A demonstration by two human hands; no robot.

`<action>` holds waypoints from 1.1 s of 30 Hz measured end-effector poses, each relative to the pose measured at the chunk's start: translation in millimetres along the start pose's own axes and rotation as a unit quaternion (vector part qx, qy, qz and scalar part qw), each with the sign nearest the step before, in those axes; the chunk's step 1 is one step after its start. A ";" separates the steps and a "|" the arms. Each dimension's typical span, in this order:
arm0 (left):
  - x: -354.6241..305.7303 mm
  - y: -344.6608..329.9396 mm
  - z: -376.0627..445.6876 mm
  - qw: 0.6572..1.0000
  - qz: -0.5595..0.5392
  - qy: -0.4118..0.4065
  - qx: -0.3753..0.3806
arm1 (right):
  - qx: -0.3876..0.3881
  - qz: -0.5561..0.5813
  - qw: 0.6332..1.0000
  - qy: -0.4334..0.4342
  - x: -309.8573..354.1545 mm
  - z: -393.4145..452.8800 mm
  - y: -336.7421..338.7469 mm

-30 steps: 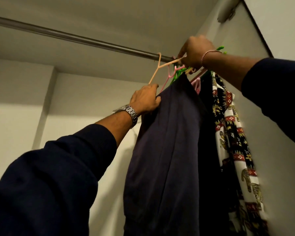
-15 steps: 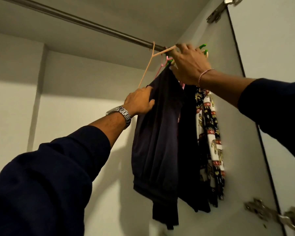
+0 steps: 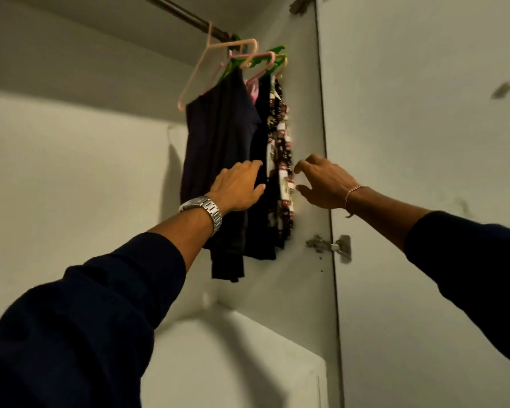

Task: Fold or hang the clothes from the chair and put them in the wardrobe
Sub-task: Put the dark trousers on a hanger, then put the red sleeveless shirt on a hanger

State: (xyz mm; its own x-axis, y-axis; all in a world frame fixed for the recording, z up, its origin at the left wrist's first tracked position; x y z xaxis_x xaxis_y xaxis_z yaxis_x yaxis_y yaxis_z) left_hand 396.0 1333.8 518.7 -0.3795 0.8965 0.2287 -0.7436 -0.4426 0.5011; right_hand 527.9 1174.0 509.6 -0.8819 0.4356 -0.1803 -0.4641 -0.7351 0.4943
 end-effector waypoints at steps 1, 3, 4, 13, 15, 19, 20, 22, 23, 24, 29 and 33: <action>-21.4 -4.7 -3.8 1.000 -0.012 -0.013 0.001 | 0.006 -0.012 1.000 -0.014 -12.2 -22.1 4.8; -58.0 -13.8 -10.1 0.999 -0.037 -0.034 -0.009 | 0.014 -0.034 0.999 -0.034 -29.6 -60.9 15.0; -83.5 -19.1 -12.3 0.997 -0.057 -0.041 -0.012 | 0.022 -0.050 0.998 -0.041 -42.3 -83.6 24.2; -330.6 -23.0 -28.6 0.966 -0.195 -0.165 -0.036 | 0.063 -0.149 0.979 -0.123 -149.9 -260.1 135.9; -389.3 -17.8 -37.3 0.956 -0.215 -0.196 -0.038 | 0.084 -0.168 0.971 -0.147 -174.4 -300.5 165.6; -506.0 -6.1 -55.6 0.936 -0.231 -0.264 -0.021 | 0.120 -0.200 0.953 -0.195 -222.8 -382.0 229.1; -529.4 -3.2 -59.3 0.931 -0.239 -0.276 -0.017 | 0.129 -0.205 0.948 -0.207 -232.7 -399.0 242.9; -582.1 5.9 -69.6 0.920 -0.263 -0.292 -0.002 | 0.155 -0.222 0.934 -0.234 -254.4 -441.4 275.0; -602.3 9.9 -74.0 0.916 -0.273 -0.295 0.003 | 0.166 -0.230 0.927 -0.245 -262.5 -459.1 288.1; -629.5 14.9 -79.6 0.911 -0.285 -0.298 0.009 | 0.176 -0.239 0.920 -0.256 -272.6 -481.7 305.8; -746.8 29.2 -107.0 0.887 -0.336 -0.315 0.020 | 0.229 -0.262 0.884 -0.311 -309.1 -576.2 383.1; -832.8 37.9 -128.5 0.860 -0.383 -0.335 0.033 | 0.278 -0.278 0.844 -0.365 -335.7 -641.9 436.0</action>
State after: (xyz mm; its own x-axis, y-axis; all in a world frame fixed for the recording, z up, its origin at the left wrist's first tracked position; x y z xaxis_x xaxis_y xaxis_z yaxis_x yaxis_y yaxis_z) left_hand 613.1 567.8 240.0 0.6278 0.7441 0.2282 -0.5918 0.2659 0.7610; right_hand 568.5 373.9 239.7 -0.1602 0.9861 -0.0447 -0.5012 -0.0423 0.8643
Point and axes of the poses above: each hand's wrist, its own z-axis towards the middle knuckle, its own y-axis out of the back of the hand, x = y × z, the point moved 2 cm from there along z, towards the middle knuckle, and after that the axes turned 10 degrees about -x, right-handed, at the moved point
